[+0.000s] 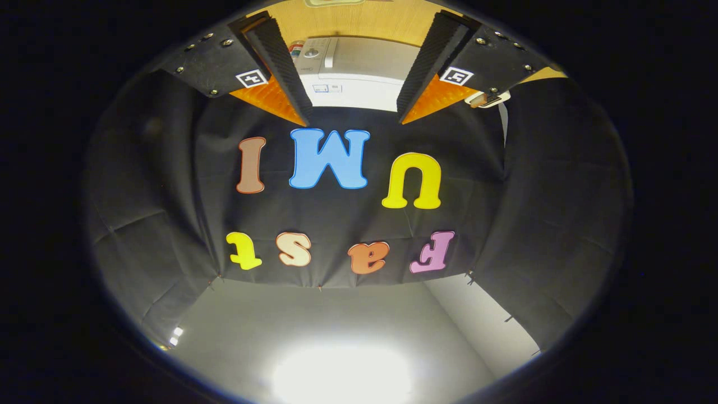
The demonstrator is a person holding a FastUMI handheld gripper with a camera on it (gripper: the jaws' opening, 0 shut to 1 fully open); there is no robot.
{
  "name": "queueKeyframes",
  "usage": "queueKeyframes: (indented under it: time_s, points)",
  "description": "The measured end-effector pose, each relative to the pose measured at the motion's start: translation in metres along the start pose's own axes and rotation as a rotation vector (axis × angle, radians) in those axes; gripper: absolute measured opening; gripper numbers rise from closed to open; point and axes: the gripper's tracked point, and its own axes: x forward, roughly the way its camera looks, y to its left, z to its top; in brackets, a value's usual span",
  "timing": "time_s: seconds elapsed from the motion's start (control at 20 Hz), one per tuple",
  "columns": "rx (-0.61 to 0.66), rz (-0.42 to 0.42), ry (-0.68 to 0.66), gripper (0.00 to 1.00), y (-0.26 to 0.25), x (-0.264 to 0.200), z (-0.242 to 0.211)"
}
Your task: Open the microwave, put the food inside, and close the microwave door.
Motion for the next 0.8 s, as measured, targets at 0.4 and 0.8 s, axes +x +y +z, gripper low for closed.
queueKeyframes:
  time_s: [0.4,0.8]
  points:
    - [-0.003,0.019,0.049,0.96,-0.008,0.045,-0.078]
    - [0.005,-0.014,0.125,0.96,-0.028,0.092,-0.176]
